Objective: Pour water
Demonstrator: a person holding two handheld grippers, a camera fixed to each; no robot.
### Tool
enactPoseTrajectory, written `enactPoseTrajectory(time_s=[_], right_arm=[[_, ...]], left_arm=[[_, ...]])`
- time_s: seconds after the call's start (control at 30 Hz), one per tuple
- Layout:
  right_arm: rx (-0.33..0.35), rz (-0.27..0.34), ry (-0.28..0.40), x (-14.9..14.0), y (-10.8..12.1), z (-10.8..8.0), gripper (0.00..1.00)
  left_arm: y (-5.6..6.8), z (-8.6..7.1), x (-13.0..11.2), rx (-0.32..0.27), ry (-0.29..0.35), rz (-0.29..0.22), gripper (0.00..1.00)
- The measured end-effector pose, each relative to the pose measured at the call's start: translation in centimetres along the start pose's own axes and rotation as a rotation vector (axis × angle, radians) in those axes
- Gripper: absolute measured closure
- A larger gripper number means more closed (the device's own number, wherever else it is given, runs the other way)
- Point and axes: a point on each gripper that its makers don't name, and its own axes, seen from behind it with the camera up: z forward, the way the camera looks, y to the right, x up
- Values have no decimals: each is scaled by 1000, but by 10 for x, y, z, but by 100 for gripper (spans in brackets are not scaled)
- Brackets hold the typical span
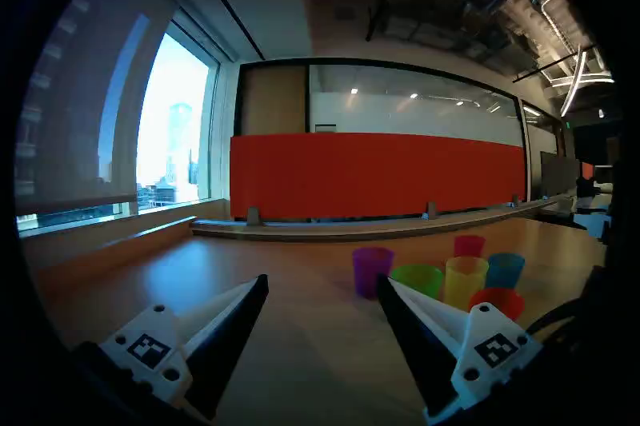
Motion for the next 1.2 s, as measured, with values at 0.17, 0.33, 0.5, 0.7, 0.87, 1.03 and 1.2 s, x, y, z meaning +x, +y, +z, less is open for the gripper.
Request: enactPoseTrajectory(time_s=[0.17,0.33,0.5,0.7,0.87,1.03,1.2], right_arm=[[0,0,0,0,0,0,0],[-4,0,0,0,1,1,0],[-10,-1,3,0,1,2,0],[3,5,-2,5,-3,6,0],[18,6,20,31,-8,6,0],[25,0,19,60,-9,9,0],[22,8,1,87,-7,13,0]], left_arm=[[3,2,1,-11,-1,1,0],[5,4,1,-13,0,0,0],[6,5,1,-16,1,0,0],[4,8,-1,-14,-11,3,0],[0,13,17,-15,-7,16,0],[0,17,43,-32,-12,16,0],[-2,24,70,-45,-42,5,0]])
